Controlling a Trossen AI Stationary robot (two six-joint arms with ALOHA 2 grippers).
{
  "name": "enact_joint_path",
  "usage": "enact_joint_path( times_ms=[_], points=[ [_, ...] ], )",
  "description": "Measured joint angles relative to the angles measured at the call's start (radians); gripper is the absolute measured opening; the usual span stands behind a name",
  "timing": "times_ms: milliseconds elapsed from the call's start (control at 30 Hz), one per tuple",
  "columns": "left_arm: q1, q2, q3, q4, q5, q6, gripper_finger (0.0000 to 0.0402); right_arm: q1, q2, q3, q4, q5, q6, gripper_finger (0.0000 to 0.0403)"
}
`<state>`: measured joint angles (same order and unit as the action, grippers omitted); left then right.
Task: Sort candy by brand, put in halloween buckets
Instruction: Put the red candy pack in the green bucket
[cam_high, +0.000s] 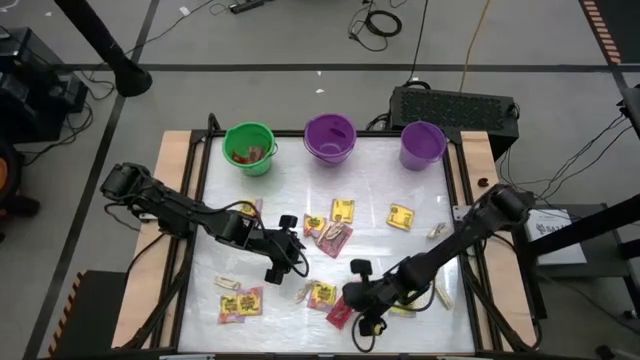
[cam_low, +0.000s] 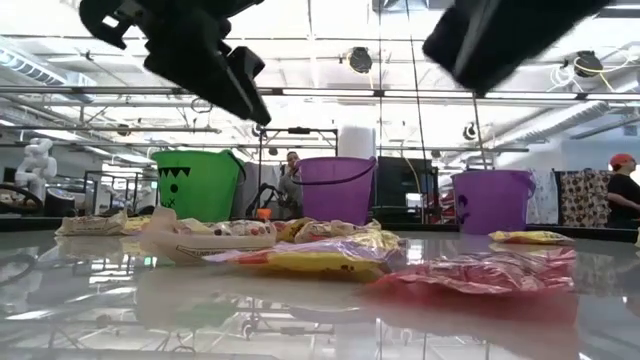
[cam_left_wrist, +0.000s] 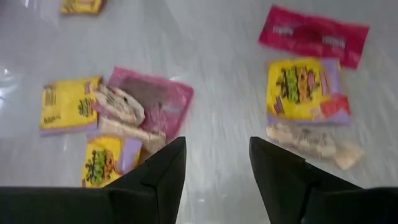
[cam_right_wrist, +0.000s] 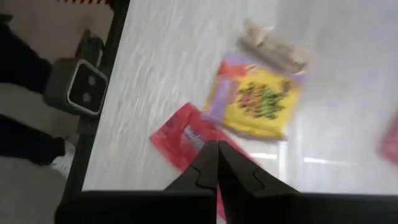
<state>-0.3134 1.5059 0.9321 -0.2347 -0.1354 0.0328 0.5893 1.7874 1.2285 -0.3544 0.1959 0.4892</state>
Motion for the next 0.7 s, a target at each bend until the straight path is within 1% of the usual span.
enact_joint_path(
  times_ms=[100, 200, 333, 400, 500, 600, 700],
  points=[
    [0.001, 0.0, 0.0, 0.052, -0.001, 0.0, 0.0185, -0.005, -0.066, 0.0, -0.014, 0.059, 0.037, 0.0001],
    [0.008, 0.0, 0.0, 0.081, -0.004, 0.001, 0.0185, -0.009, -0.093, 0.004, -0.025, 0.065, 0.105, 0.0001],
    [0.013, 0.0, 0.0, 0.109, -0.006, -0.001, 0.0185, 0.003, -0.054, 0.003, -0.029, 0.055, 0.128, 0.0005],
    [0.012, 0.0, 0.0, 0.112, -0.006, -0.002, 0.0185, 0.009, -0.021, 0.003, -0.019, 0.015, 0.128, 0.0017],
    [0.012, 0.0, 0.0, 0.116, -0.006, -0.021, 0.0185, 0.009, 0.031, 0.003, -0.005, -0.023, 0.128, 0.0049],
    [0.012, 0.0, 0.0, 0.115, -0.005, -0.027, 0.0185, 0.006, 0.062, 0.003, 0.014, -0.008, 0.113, 0.0095],
    [0.012, 0.0, 0.0, 0.116, -0.004, -0.027, 0.0185, -0.001, 0.086, 0.003, -0.009, 0.018, 0.1, 0.0148]
  ],
)
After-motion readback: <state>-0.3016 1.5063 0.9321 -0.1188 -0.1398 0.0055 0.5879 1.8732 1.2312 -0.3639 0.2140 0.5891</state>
